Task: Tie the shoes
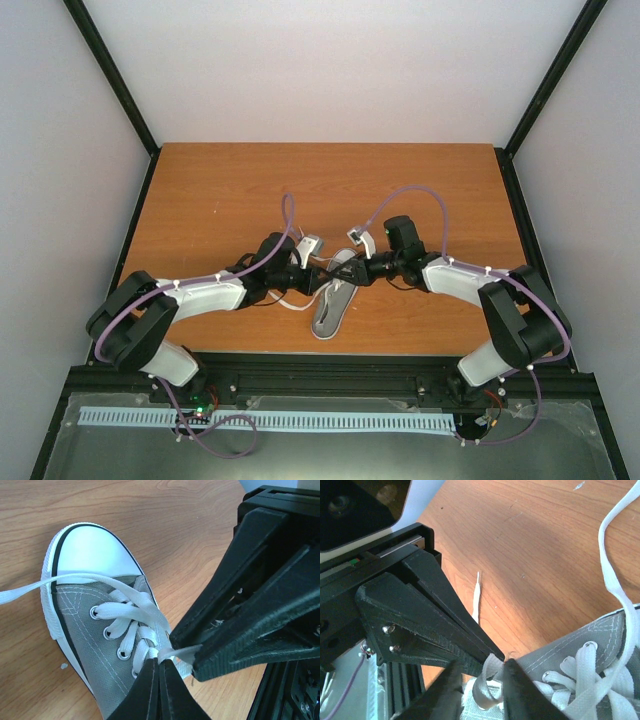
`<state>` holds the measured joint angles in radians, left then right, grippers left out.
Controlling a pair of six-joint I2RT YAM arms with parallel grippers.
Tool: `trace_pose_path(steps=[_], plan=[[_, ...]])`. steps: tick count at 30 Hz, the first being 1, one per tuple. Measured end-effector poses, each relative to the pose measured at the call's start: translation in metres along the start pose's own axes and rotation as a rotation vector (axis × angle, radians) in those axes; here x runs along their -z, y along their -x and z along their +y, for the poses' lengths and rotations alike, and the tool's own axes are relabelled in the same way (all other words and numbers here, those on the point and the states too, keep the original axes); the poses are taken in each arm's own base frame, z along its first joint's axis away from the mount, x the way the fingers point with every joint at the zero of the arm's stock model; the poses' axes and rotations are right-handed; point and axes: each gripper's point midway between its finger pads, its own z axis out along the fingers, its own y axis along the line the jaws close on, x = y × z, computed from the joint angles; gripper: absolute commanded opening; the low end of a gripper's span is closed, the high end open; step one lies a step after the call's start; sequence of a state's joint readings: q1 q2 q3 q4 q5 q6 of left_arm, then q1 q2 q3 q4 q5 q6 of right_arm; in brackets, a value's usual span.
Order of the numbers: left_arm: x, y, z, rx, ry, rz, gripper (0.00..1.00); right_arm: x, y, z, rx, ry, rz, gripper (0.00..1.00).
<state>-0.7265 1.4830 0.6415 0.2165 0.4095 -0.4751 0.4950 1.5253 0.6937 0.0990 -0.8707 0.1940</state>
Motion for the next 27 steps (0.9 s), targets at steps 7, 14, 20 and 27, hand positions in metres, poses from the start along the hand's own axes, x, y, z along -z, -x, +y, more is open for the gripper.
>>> trace_pose_path(steps=[7,14,20,27], plan=[[0.0,0.001,0.003,0.003,0.019,-0.008,0.69,0.0,-0.002,-0.003,-0.002,-0.017,0.006,0.03],[0.025,0.031,0.036,0.08,0.222,-0.107,0.74,0.001,0.0,-0.005,0.004,-0.039,-0.002,0.03],[0.039,0.091,0.085,0.174,0.466,-0.204,0.71,0.001,0.0,-0.007,0.004,-0.051,-0.005,0.03],[0.009,0.079,0.135,0.24,0.64,-0.087,0.65,0.001,-0.001,-0.009,-0.001,-0.057,-0.004,0.03]])
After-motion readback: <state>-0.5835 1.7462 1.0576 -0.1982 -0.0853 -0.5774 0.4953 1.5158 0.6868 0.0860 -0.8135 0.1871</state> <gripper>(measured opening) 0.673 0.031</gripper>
